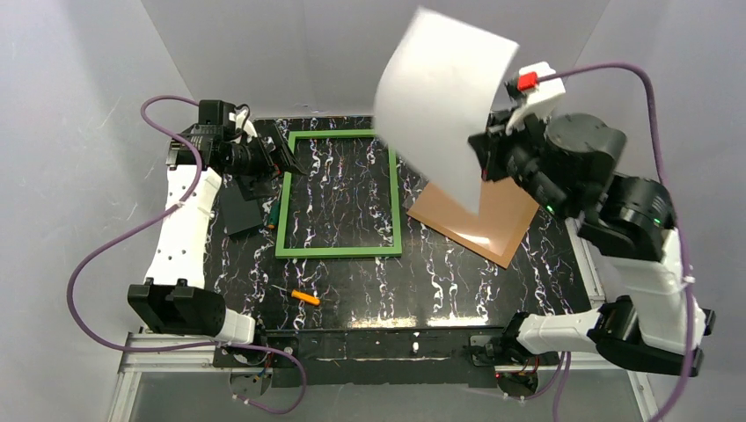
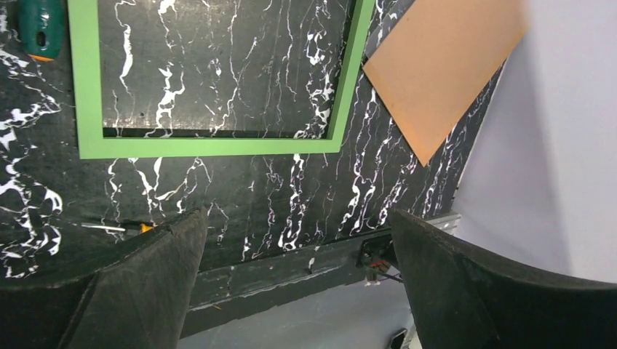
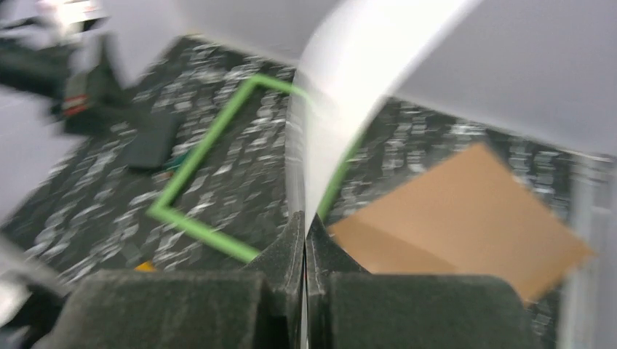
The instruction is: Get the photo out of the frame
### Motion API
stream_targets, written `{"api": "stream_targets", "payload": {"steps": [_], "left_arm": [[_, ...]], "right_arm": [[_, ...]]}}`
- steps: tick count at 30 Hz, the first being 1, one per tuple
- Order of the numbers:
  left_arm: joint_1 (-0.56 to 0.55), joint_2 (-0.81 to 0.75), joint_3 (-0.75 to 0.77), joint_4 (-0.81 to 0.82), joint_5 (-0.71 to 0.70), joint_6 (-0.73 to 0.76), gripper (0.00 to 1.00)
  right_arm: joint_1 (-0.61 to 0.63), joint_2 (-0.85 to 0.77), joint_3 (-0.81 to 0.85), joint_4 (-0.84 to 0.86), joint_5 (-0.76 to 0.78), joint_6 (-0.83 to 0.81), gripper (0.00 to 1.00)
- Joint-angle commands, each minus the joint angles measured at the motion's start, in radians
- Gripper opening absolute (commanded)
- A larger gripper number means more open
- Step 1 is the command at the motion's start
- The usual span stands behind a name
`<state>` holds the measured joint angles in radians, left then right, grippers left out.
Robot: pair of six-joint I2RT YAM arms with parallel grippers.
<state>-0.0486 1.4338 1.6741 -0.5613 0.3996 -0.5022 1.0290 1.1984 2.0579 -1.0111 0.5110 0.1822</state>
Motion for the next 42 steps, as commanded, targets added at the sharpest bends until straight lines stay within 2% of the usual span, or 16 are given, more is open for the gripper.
{"api": "stream_targets", "payload": {"steps": [1, 6, 9, 14, 21, 26, 31, 36, 42], "left_arm": [[0.0, 0.013, -0.049, -0.014, 0.088, -0.029, 0.98], [-0.001, 0.02, -0.076, 0.008, 0.123, -0.044, 0.98], [0.0, 0.02, -0.098, 0.032, 0.149, -0.058, 0.98], [0.008, 0.014, -0.131, 0.074, 0.191, -0.09, 0.98], [0.01, 0.002, -0.172, 0.132, 0.237, -0.133, 0.98], [0.016, 0.006, -0.2, 0.179, 0.276, -0.179, 0.98], [0.016, 0.0, -0.244, 0.239, 0.309, -0.222, 0.98], [0.018, -0.001, -0.265, 0.267, 0.325, -0.241, 0.98], [0.024, -0.001, -0.275, 0.283, 0.336, -0.255, 0.98]], "right_arm": [[-0.159, 0.074, -0.008, 0.162, 0.254, -0.231, 0.01], [-0.258, 0.192, -0.019, 0.226, 0.347, -0.58, 0.01], [-0.32, 0.274, -0.105, 0.252, 0.404, -0.697, 0.01], [-0.416, 0.384, -0.345, 0.329, 0.39, -0.628, 0.01], [-0.41, 0.55, -0.618, 0.433, 0.393, -0.507, 0.01], [-0.401, 0.581, -0.77, 0.61, 0.338, -0.52, 0.01], [-0.399, 0.612, -0.857, 0.709, 0.303, -0.537, 0.01], [-0.391, 0.654, -0.879, 0.72, 0.289, -0.537, 0.01], [-0.367, 0.631, -0.942, 0.744, 0.271, -0.536, 0.01]]}}
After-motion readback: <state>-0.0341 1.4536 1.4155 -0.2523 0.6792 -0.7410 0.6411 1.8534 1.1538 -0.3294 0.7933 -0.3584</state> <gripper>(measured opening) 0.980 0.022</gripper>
